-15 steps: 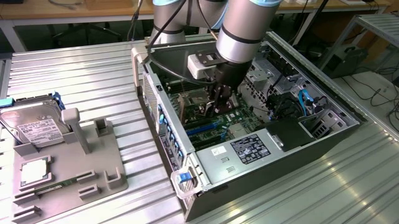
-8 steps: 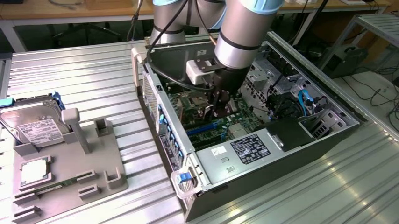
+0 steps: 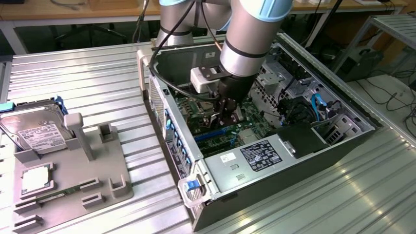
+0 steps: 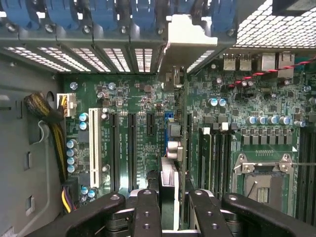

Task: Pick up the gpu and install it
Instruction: 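Insert the gpu into the slot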

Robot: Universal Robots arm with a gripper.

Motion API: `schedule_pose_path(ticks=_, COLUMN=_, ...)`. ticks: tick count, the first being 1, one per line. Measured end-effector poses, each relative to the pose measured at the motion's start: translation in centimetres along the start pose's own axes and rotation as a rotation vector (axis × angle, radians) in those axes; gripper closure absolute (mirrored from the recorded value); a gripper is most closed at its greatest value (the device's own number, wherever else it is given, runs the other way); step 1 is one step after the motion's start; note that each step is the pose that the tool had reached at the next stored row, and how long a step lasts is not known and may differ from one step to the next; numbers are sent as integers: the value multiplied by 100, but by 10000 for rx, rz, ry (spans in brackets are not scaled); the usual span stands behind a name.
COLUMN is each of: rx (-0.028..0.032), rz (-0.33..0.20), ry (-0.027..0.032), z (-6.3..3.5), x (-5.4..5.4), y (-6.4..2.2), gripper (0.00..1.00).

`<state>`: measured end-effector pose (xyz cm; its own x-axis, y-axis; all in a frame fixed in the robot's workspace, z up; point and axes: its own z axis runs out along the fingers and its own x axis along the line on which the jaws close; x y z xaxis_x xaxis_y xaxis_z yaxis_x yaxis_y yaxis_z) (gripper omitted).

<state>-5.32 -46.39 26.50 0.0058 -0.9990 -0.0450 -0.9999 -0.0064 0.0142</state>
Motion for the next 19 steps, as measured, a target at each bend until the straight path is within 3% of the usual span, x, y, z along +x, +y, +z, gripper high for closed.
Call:
schedule_pose_path(ticks=5, rx=4, rz=102, ry=-1, z=58, x=3, y=11, gripper=73)
schedule_pose_path(ticks=19, rx=6, rz=104, ry=-3, z=62, x=3, y=24, gripper=73)
